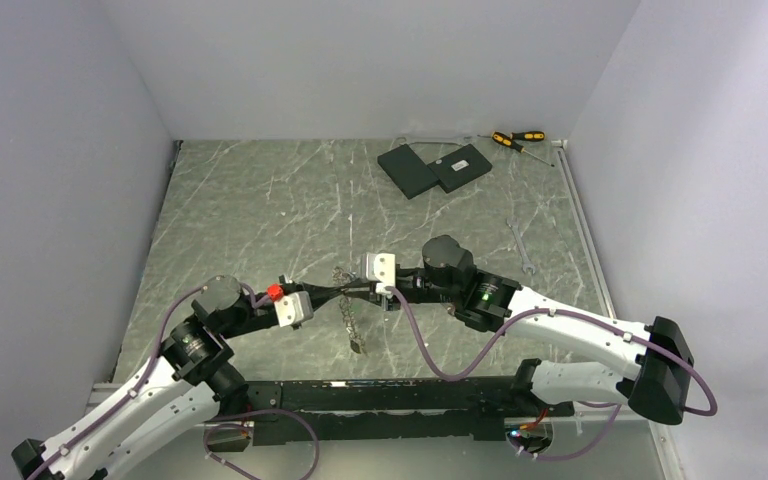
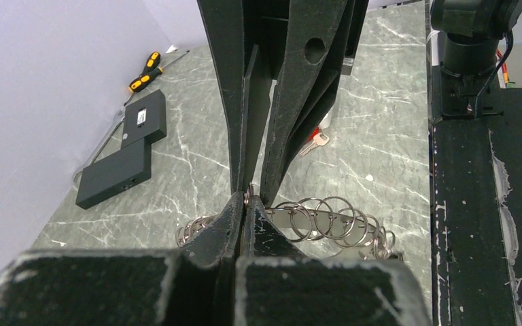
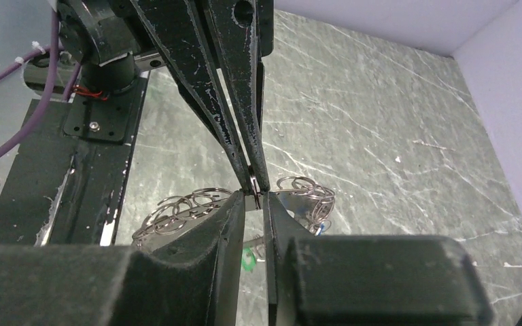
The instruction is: Put the keys on the keyring
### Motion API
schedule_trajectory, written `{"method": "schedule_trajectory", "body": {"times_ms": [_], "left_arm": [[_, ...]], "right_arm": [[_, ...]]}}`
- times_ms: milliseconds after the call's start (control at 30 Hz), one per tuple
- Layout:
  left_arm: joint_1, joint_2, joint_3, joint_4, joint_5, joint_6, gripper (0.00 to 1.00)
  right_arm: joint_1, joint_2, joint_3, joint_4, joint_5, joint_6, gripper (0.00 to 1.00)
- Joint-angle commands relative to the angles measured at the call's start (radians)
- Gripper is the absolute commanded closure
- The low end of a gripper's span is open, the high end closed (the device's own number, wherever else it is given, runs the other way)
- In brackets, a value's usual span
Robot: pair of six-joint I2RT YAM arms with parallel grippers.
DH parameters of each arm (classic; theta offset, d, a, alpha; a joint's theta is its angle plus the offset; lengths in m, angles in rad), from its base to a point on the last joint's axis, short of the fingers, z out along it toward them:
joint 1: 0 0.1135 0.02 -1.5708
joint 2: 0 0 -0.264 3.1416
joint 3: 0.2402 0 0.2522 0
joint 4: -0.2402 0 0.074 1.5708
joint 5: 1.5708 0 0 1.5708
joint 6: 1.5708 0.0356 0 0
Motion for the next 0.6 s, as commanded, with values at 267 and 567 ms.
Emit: {"method": "schedule_trajectory", "body": {"times_ms": [267,567], "left_arm": [[0.000,-0.024,0.001,0.107,0.045,0.013,1.00],[-0.001,-0.035,-0.001,0.100,0.057,0.014,0.91]], "right_arm": [[0.001,-0.003,0.049,0.068,-0.034,0.005,0.98],[0.001,-0.020,0.032,0.080,-0.022,-0.018,1.00]]}}
